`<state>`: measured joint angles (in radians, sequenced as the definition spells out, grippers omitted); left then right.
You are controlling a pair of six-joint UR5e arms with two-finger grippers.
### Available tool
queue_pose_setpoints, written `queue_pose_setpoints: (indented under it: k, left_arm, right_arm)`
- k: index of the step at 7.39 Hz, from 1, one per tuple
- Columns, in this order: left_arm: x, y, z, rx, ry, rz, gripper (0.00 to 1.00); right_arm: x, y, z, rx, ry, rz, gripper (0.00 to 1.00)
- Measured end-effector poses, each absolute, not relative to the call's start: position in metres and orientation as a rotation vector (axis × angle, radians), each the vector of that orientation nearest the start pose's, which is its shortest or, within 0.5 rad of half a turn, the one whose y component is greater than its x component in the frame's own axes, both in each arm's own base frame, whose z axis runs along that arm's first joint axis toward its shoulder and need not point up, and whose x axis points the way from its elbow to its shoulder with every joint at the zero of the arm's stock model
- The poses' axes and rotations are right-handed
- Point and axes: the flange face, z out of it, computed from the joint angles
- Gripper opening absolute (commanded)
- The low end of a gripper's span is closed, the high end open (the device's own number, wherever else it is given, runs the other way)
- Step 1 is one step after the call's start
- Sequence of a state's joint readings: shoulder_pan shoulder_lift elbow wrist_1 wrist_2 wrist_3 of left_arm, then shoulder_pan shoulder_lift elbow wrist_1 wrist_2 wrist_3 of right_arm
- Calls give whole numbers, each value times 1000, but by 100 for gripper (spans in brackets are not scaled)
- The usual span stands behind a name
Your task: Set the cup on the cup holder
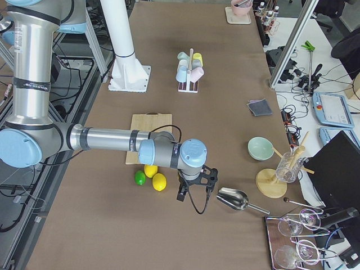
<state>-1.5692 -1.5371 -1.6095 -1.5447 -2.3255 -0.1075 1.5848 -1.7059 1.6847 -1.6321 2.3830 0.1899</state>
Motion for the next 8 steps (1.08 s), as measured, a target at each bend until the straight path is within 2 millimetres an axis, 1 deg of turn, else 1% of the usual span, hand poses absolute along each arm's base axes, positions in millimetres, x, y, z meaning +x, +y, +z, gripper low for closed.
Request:
queue_pose_setpoints:
  k: [4, 8]
  left_arm:
    - [-64, -476, 657, -58, 754, -110, 98]
    - [-64, -476, 659, -61, 753, -114, 98]
  right_arm:
    - [68, -436, 659, -123, -806, 209, 100]
    - [68, -436, 657, -119, -809, 205, 100]
